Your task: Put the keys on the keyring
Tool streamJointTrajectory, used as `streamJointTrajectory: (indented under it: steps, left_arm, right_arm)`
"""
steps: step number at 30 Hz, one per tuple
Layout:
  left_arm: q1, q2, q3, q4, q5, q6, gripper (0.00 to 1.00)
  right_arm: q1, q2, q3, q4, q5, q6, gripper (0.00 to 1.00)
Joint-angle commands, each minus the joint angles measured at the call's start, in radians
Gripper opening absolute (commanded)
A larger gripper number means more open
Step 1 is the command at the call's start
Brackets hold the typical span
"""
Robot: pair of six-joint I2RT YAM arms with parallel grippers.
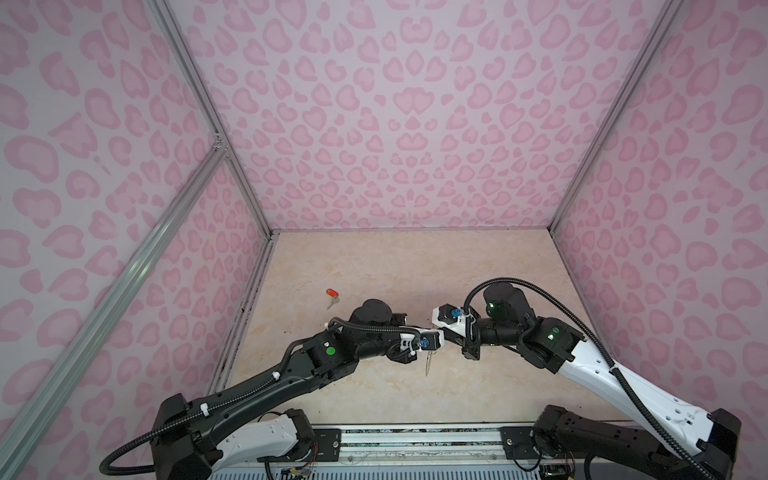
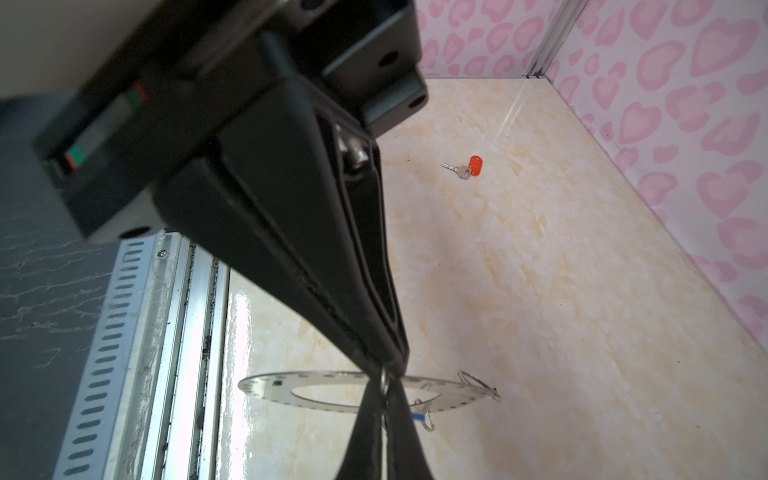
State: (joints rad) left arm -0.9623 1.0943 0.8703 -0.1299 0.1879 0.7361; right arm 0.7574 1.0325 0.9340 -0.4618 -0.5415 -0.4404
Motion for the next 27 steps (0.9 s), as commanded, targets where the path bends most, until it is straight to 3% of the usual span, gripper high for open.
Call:
streamJointTrajectory:
  steps: [1,3,7,18,27]
  left_arm:
    - [0.008,0.0,0.015,0.031,0.017,-0.041,0.03]
    - [0.025,-0.009,0.006,0.05,0.05,-0.081,0.03]
    - [0.068,-0.032,-0.018,0.11,0.123,-0.176,0.03]
    - [0.122,-0.08,-0.123,0.402,0.165,-0.381,0.03]
    - [0.127,-0.098,-0.167,0.505,0.151,-0.455,0.03]
  right_arm:
    - [0.005,-0.025,-0.017,0.068,-0.01,-0.006,0.18]
    - [0.005,-0.048,-0.034,0.078,0.023,-0.01,0.26]
    - [0.002,-0.104,-0.086,0.103,0.074,0.006,0.3]
    - [0.035,-0.153,-0.163,0.298,0.198,0.11,0.36]
    - [0.103,-0.131,-0.18,0.375,0.271,0.139,0.36]
